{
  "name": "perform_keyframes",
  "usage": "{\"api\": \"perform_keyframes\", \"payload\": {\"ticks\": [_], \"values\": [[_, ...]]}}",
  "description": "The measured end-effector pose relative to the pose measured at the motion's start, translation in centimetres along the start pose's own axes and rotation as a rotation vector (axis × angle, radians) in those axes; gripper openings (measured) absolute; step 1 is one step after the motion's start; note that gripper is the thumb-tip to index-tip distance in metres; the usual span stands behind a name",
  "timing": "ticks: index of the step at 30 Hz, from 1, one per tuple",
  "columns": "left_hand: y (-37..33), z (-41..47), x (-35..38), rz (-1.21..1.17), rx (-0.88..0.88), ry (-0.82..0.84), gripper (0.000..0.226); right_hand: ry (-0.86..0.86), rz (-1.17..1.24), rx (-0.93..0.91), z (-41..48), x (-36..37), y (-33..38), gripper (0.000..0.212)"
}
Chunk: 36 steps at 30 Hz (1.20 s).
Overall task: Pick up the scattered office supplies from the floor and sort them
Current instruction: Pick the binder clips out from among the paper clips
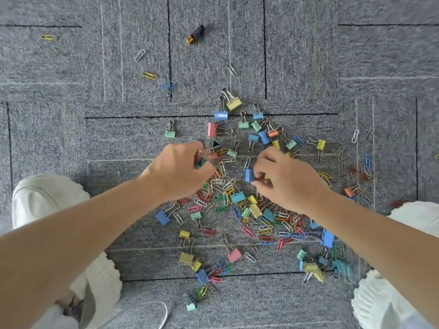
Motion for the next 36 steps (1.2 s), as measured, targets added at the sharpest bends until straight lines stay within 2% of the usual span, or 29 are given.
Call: {"api": "perform_keyframes", "payload": {"ticks": [3,6,8,11,14,17,22,24,27,29,31,34,36], "values": [[-0.5,-0.1,-0.1,-0.181,-0.087,0.011,0.011,-0.030,0.138,0.071,0.1,-0.5,-0.1,0.015],[-1.0,-0.1,-0.1,-0.432,-0.185,0.039,0.004,-0.008,0.407,0.341,0.2,-1.3,-0.6,0.016],[-1.3,0.1,-0.2,-0.626,-0.287,0.042,0.019,-0.007,0.539,0.476,0.2,-1.7,-0.9,0.018],[-1.5,0.4,-0.7,-0.845,-0.404,0.103,0.039,0.054,0.992,0.702,0.4,-2.2,-1.3,0.034],[-1.2,0.6,-1.5,-1.003,-0.477,0.203,0.029,0.248,1.410,0.903,0.2,-2.5,-1.2,0.029],[-0.7,0.8,-1.9,-1.085,-0.500,0.242,0.018,0.343,1.504,0.945,-0.2,-2.5,-0.7,0.013],[-0.6,1.4,-2.0,-1.038,-0.538,0.213,0.009,0.231,1.591,1.062,0.3,-2.1,0.2,0.022],[-0.8,1.5,-2.0,-0.985,-0.561,0.189,0.015,0.224,1.609,1.105,0.4,-2.1,0.3,0.022],[-1.3,1.8,-2.1,-0.757,-0.518,0.121,0.026,0.244,1.593,1.070,0.7,-2.0,0.5,0.020],[-1.6,2.0,-2.1,-0.538,-0.391,0.060,0.026,0.259,1.481,1.024,0.9,-2.0,0.6,0.024],[-1.5,2.0,-2.1,-0.335,-0.222,0.025,0.020,0.265,1.169,0.874,0.9,-1.9,0.9,0.025],[-1.5,2.2,-1.9,0.062,0.010,0.010,0.035,0.201,0.407,0.425,0.8,-1.1,1.4,0.015],[-1.4,2.5,-1.6,0.241,0.054,0.013,0.041,0.226,0.162,0.346,0.8,-0.7,2.1,0.018]]}}
Point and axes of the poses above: each hand's wrist, its own z-axis towards the middle knuckle, its own x-axis out of the palm, y = z × x, the point moved 1 cm from there along z, towards the middle knuckle, and after that the axes turned 9 degrees about -y, right-handed, at the moved point
